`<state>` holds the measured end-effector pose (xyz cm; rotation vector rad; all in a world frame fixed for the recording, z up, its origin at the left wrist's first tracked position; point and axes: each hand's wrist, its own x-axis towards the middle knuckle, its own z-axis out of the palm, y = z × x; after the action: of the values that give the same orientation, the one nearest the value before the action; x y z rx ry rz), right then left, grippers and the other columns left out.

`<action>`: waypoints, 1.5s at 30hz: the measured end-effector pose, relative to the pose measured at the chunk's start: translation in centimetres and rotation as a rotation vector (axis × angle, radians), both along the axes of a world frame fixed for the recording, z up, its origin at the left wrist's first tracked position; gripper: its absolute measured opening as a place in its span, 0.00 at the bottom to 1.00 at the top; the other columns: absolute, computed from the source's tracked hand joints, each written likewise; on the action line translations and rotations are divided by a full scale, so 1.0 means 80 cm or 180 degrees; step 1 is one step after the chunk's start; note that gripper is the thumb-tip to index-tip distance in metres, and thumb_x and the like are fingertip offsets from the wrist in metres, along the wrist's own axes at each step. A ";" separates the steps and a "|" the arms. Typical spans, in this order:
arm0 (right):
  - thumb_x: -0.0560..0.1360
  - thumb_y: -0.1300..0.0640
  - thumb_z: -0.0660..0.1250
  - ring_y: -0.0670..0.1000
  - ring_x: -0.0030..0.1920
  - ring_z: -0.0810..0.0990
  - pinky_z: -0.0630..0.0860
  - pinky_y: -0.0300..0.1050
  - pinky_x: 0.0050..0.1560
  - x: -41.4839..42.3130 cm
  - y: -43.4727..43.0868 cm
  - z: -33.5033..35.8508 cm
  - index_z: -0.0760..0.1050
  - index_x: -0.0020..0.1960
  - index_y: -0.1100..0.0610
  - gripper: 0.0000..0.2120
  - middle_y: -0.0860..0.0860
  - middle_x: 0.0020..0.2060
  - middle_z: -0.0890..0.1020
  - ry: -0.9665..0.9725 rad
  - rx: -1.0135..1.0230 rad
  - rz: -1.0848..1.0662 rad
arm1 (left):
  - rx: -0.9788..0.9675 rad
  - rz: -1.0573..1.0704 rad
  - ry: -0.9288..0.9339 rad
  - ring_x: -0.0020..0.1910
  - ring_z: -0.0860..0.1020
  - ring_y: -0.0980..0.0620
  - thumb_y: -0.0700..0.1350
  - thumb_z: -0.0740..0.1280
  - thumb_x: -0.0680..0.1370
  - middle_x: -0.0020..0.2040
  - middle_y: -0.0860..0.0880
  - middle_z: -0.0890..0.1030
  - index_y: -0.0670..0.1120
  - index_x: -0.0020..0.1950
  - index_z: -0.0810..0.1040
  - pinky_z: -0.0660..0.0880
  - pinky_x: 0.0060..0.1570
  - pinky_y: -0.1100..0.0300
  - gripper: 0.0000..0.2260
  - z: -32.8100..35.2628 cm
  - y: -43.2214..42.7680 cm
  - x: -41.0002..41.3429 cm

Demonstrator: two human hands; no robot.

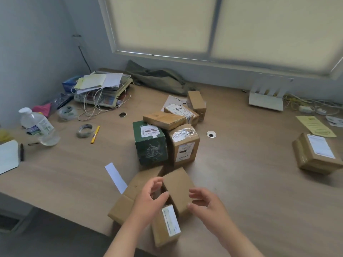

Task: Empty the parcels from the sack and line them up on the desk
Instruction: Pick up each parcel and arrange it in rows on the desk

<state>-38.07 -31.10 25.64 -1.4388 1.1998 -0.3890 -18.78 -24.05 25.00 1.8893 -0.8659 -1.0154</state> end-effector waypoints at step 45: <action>0.78 0.66 0.66 0.51 0.58 0.84 0.81 0.50 0.55 -0.080 0.031 0.061 0.69 0.69 0.35 0.30 0.45 0.59 0.85 -0.1081 0.0210 -0.1228 | -0.0960 -0.0679 0.2188 0.57 0.83 0.45 0.47 0.75 0.62 0.57 0.52 0.84 0.51 0.66 0.67 0.82 0.54 0.46 0.34 0.019 -0.041 -0.111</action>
<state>-44.50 -28.61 30.52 -1.0292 1.1929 -0.8171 -27.66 -27.36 26.48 1.0914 -0.7529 -1.4494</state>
